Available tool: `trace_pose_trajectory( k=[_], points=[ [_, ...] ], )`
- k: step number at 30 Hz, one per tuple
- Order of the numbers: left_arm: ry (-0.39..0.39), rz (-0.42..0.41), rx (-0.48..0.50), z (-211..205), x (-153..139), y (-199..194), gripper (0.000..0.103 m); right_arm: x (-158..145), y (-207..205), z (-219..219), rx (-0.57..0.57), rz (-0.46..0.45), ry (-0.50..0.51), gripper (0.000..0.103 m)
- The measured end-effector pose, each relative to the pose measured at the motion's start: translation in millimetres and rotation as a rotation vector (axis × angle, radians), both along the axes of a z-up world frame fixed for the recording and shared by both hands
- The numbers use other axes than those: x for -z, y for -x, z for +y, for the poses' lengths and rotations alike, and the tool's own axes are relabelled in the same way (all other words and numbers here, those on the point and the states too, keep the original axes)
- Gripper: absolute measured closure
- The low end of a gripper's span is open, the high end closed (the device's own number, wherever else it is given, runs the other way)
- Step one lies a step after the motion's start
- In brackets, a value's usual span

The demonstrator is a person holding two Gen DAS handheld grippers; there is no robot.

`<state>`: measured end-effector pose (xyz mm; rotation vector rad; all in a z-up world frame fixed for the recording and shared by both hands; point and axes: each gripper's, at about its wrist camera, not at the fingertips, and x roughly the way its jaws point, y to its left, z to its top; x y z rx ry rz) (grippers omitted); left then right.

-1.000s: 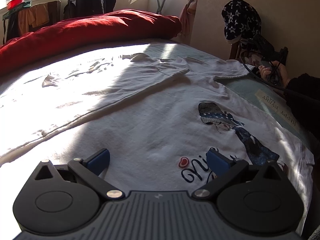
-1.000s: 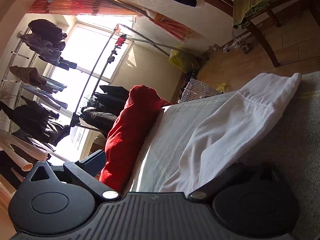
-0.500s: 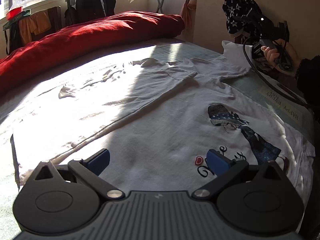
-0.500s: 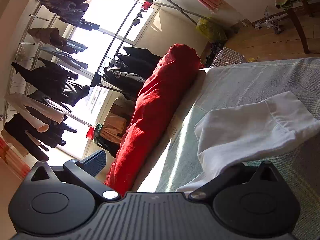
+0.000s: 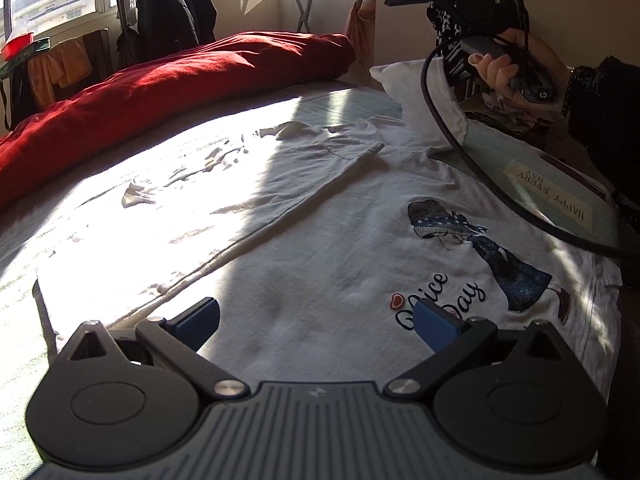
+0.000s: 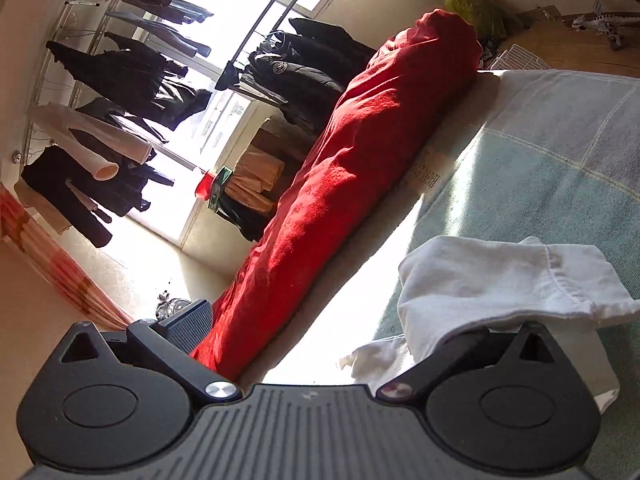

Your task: Fold clothes

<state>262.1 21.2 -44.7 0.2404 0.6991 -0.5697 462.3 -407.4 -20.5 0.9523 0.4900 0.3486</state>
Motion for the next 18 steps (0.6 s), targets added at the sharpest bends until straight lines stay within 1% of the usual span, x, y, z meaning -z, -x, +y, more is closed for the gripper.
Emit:
trace_pose_trajectory(
  k=[3, 5, 11, 18],
  points=[
    [-0.037, -0.003, 0.03, -1.7, 3.9, 6.0, 0.001, -7.2, -8.1, 27.4, -0.053, 0.001, 0.016, 0.0],
    [-0.049, -0.001, 0.037, 2.1, 6.8, 9.7, 0.001, -12.1, -12.1, 45.1, -0.087, 0.003, 0.032, 0.0],
    [-0.079, 0.014, 0.01, 24.6, 13.7, 19.8, 0.001, -18.2, -19.4, 84.1, -0.14, 0.012, 0.043, 0.0],
    [-0.098, -0.046, 0.001, 52.5, 0.6, 37.8, 0.001, -26.6, -24.7, 125.7, -0.194, 0.004, 0.052, 0.0]
  ],
)
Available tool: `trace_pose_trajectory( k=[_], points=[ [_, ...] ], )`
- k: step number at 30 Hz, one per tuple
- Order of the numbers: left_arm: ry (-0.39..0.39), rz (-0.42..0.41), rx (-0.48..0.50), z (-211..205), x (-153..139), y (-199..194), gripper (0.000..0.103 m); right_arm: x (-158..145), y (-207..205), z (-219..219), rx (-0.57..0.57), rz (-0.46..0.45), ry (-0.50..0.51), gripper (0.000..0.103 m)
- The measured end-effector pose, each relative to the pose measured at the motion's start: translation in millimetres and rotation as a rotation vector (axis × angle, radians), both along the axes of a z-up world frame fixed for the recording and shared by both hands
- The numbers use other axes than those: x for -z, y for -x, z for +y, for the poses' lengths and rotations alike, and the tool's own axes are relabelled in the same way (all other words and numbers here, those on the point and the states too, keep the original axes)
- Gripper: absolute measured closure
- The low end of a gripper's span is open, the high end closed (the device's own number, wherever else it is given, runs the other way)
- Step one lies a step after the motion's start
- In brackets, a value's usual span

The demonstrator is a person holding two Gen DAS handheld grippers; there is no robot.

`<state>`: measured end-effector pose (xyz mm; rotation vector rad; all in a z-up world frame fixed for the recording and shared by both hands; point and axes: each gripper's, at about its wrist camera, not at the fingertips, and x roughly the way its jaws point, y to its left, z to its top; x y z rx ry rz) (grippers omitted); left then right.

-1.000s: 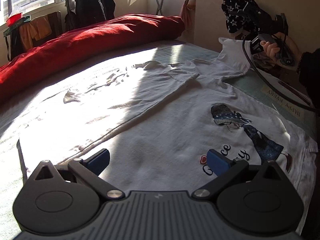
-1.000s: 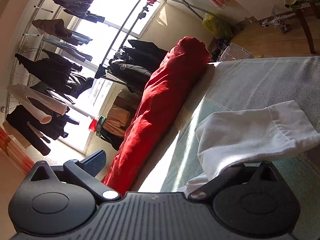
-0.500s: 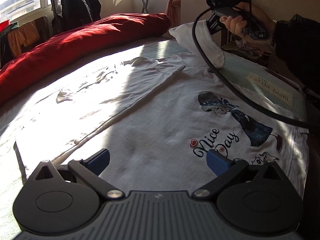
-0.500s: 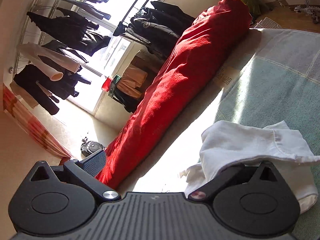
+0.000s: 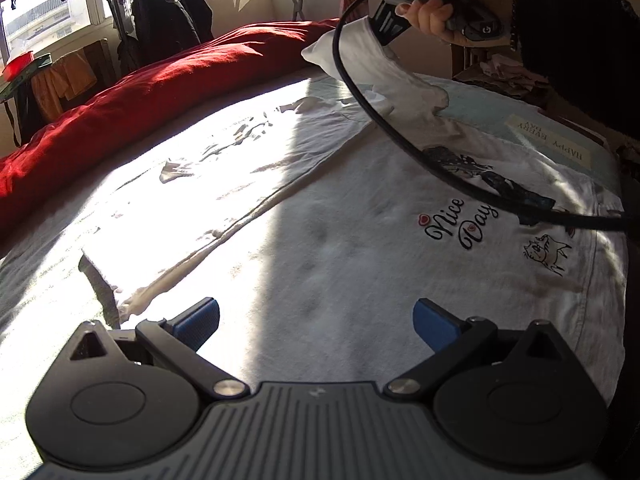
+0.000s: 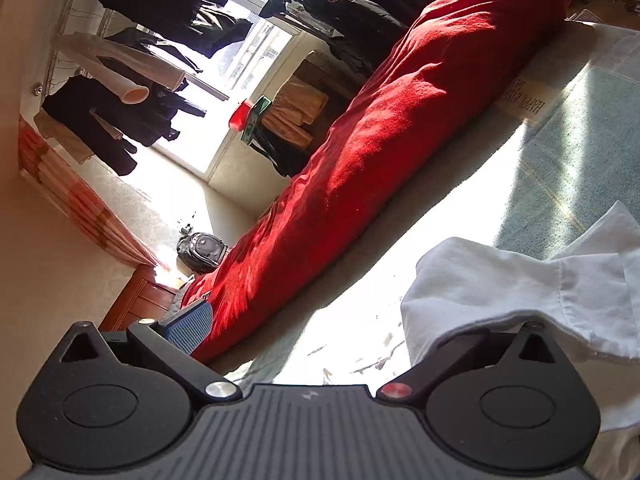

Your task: Fold clothes

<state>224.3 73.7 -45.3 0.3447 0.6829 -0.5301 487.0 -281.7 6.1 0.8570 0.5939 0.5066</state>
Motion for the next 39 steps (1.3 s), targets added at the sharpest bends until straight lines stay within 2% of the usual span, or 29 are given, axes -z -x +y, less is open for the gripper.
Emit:
trace_pose_trajectory(
  k=[7, 17, 26, 29, 31, 33, 37, 39],
  points=[
    [0.009, -0.023, -0.013, 16.6, -6.8, 7.0, 0.001, -17.5, -7.5, 49.2, -0.072, -0.018, 0.032, 0.0],
    [0.017, -0.021, -0.046, 34.5, -5.0, 10.1, 0.001, -7.9, -16.8, 115.7, -0.186, 0.01, 0.091, 0.0],
    [0.018, -0.015, -0.053, 40.8, -1.8, 10.0, 0.001, -2.3, -15.4, 147.2, -0.254, 0.029, 0.231, 0.0],
    [0.016, -0.014, -0.049, 40.8, -0.8, 10.7, 0.001, -3.7, -14.2, 158.5, -0.28, 0.024, 0.305, 0.0],
    [0.015, -0.012, -0.046, 40.8, -0.1, 11.1, 0.001, -4.2, -13.5, 171.7, -0.305, 0.021, 0.4, 0.0],
    [0.019, -0.008, -0.041, 41.0, 0.6, 10.9, 0.001, -2.9, -11.1, 190.8, -0.342, 0.013, 0.535, 0.0],
    [0.049, 0.013, -0.02, 43.2, 3.9, 9.8, 0.001, 10.2, 1.4, 242.9, -0.388, 0.01, 0.944, 0.0],
    [0.052, 0.024, -0.019, 43.2, 6.0, 8.9, 0.001, 25.4, 11.7, 270.6, -0.4, -0.014, 1.181, 0.0]
  ],
)
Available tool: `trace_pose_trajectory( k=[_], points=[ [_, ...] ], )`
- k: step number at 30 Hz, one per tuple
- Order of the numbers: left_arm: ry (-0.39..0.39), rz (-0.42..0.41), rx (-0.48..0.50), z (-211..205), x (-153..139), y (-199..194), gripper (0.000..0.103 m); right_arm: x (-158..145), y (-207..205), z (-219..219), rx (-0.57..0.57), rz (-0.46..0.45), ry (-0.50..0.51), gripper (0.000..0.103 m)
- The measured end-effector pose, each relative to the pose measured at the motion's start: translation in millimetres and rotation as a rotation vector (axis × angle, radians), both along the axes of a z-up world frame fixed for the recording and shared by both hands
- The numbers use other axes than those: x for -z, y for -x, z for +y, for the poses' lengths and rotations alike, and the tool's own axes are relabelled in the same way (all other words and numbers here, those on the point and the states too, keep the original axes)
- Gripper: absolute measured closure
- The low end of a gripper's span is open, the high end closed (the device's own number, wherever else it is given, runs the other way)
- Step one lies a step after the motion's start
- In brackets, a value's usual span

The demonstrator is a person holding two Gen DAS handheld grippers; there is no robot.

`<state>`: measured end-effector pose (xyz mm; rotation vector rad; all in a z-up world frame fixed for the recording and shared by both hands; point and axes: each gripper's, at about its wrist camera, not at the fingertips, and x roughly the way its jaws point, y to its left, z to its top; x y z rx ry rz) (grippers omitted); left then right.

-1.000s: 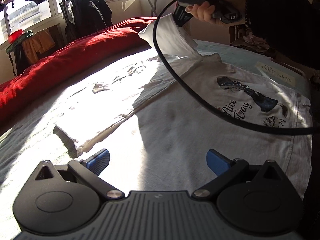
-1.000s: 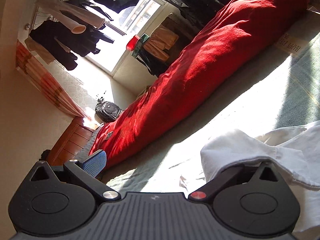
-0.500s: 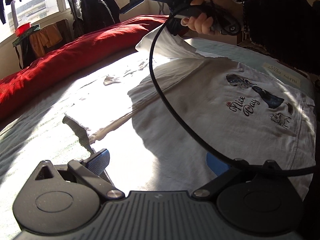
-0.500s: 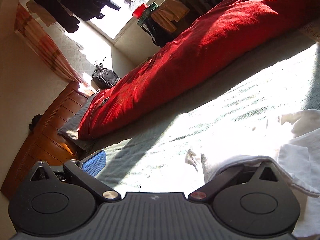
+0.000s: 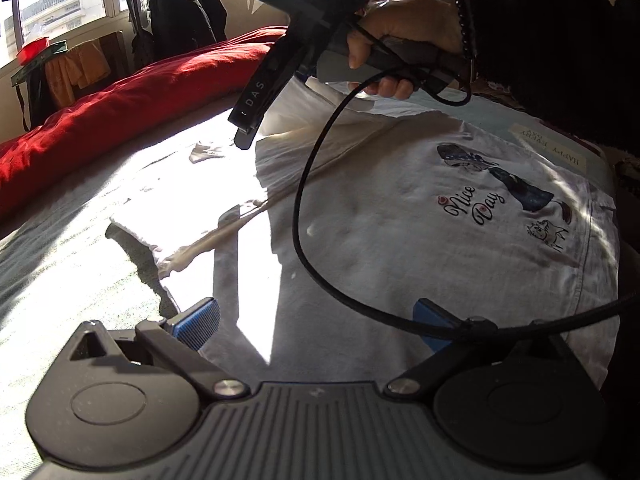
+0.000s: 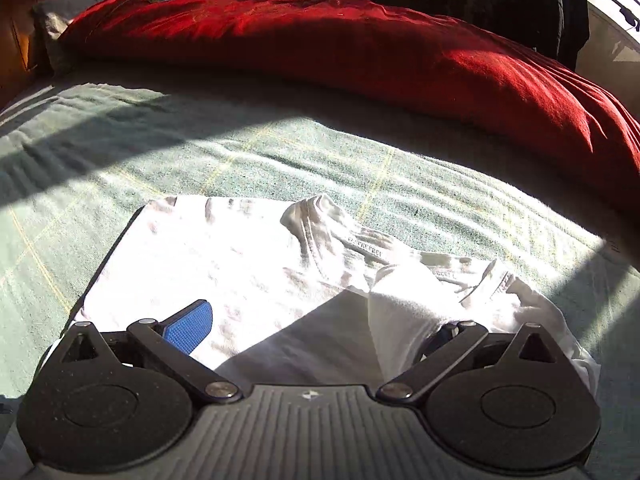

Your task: Fold clothes

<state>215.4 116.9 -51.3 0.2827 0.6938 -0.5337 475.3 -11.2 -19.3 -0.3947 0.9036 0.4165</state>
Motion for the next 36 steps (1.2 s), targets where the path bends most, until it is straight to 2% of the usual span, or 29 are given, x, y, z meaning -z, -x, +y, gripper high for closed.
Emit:
trace_pose_trajectory(
  k=[4, 7, 11, 15, 20, 25, 27, 29, 31, 35, 36],
  points=[
    [-0.018, 0.011, -0.005, -2.8, 3.9, -1.0, 0.001, 30.8, 20.2, 32.1, -0.092, -0.085, 0.286, 0.0],
    [-0.025, 0.013, 0.004, -5.6, 5.2, -0.6, 0.001, 42.6, 32.0, 43.0, -0.116, -0.129, 0.364, 0.0],
    [-0.025, 0.013, 0.009, -6.4, 5.3, -0.4, 0.001, 42.2, 41.6, 47.7, -0.134, -0.203, 0.44, 0.0],
    [-0.026, 0.014, 0.01, -7.7, 5.5, -0.4, 0.001, 52.4, 54.9, 60.4, -0.208, -0.306, 0.618, 0.0],
    [-0.023, 0.011, 0.014, -8.8, 4.2, 0.1, 0.001, 68.9, 67.5, 74.9, -0.31, -0.363, 0.797, 0.0],
    [-0.019, 0.013, 0.016, -8.9, 4.3, -0.4, 0.001, 77.4, 70.3, 85.9, -0.379, -0.378, 0.921, 0.0],
    [-0.019, 0.012, 0.015, -8.6, 4.4, 0.0, 0.001, 73.3, 65.7, 87.8, -0.383, -0.337, 0.907, 0.0],
    [-0.016, 0.009, 0.012, -7.9, 3.8, 0.3, 0.001, 59.8, 51.5, 82.7, -0.331, -0.254, 0.79, 0.0],
    [-0.008, 0.005, 0.01, -6.1, 2.3, 1.1, 0.001, 38.6, 32.7, 68.9, -0.255, -0.124, 0.591, 0.0],
    [0.013, 0.003, 0.005, -3.3, -0.4, 0.7, 0.001, 0.9, -1.0, 17.4, -0.092, 0.151, 0.071, 0.0],
    [0.017, 0.003, 0.004, -3.2, -1.1, 0.6, 0.001, -3.2, -4.9, 5.8, -0.067, 0.196, -0.03, 0.0]
  ],
)
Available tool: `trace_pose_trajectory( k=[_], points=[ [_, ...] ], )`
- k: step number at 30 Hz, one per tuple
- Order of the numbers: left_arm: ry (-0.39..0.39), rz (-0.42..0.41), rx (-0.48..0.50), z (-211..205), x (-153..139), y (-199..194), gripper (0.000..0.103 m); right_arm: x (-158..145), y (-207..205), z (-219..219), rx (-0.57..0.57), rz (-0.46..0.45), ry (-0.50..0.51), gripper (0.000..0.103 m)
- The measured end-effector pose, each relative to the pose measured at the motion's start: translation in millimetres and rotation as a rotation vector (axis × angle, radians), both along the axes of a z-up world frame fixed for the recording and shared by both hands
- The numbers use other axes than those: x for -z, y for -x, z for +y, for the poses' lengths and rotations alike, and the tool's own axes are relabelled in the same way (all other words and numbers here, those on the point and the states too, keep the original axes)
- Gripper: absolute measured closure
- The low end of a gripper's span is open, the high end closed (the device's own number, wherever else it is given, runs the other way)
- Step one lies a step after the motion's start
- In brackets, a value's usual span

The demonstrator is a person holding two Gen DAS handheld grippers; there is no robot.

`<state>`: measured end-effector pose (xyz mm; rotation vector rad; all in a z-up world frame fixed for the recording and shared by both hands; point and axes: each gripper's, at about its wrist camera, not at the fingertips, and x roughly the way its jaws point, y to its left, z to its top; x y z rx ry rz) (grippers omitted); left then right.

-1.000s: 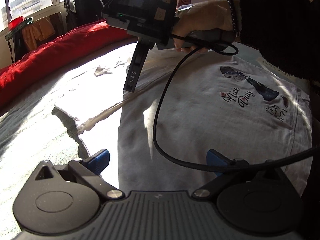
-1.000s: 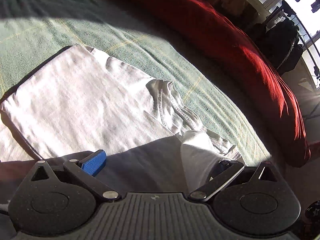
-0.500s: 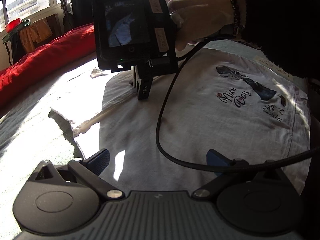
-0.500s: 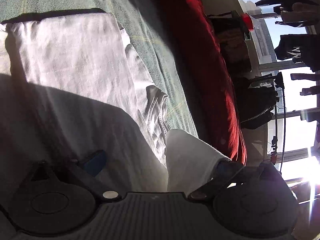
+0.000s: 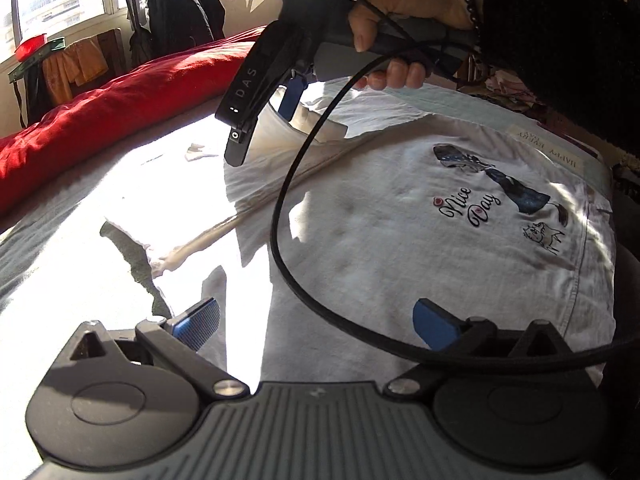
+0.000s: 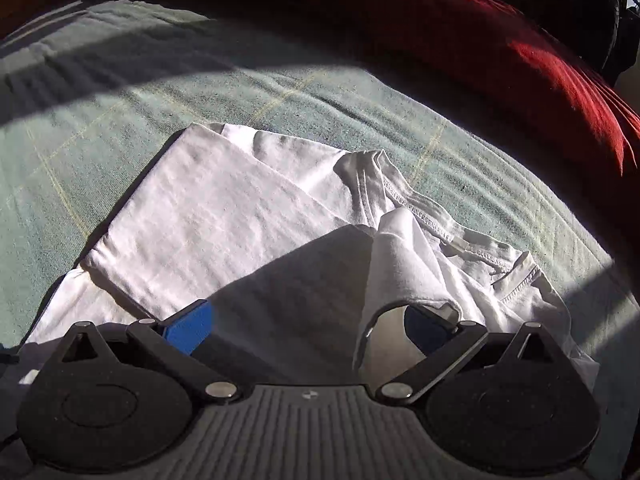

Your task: Fold clothes

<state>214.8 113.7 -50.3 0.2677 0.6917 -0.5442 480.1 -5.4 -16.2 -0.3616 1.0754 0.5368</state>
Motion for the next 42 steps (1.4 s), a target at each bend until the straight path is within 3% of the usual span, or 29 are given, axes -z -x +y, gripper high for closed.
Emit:
trace_pose_trajectory(
  k=[1, 6, 9, 14, 18, 22, 26, 31, 42],
  points=[
    [0.004, -0.001, 0.001, 0.0, -0.8, -0.1, 0.001, -0.7, 1.7, -14.5, 0.041, 0.065, -0.123, 0.0],
    [0.035, -0.004, 0.026, -1.4, -5.0, 1.8, 0.001, 0.7, 3.3, -68.4, 0.188, 0.263, -0.49, 0.0],
    [0.075, -0.001, 0.051, -1.5, -7.7, 2.9, 0.001, 1.0, 7.5, -103.7, 0.247, 0.297, -0.658, 0.0],
    [0.161, 0.004, 0.114, -4.3, -14.1, 5.0, 0.001, -4.8, 8.7, -156.7, 0.328, 0.235, -0.858, 0.0],
    [0.185, 0.005, 0.144, -9.7, -16.5, 5.8, 0.001, 10.2, -2.8, -172.4, 0.422, 0.2, -0.794, 0.0],
    [0.172, 0.014, 0.143, -13.7, -13.8, 4.3, 0.001, 43.7, -16.7, -173.0, 0.465, 0.225, -0.758, 0.0],
    [0.163, 0.021, 0.13, -13.3, -11.0, 2.8, 0.001, 58.8, -21.9, -163.8, 0.478, 0.218, -0.755, 0.0],
    [0.165, 0.017, 0.126, -12.5, -12.0, 3.1, 0.001, 42.1, -22.8, -133.2, 0.35, 0.251, -0.855, 0.0],
    [0.159, 0.013, 0.125, -12.3, -12.5, 4.3, 0.001, 0.4, -19.4, -33.2, 0.088, 0.26, -0.817, 0.0]
  ],
)
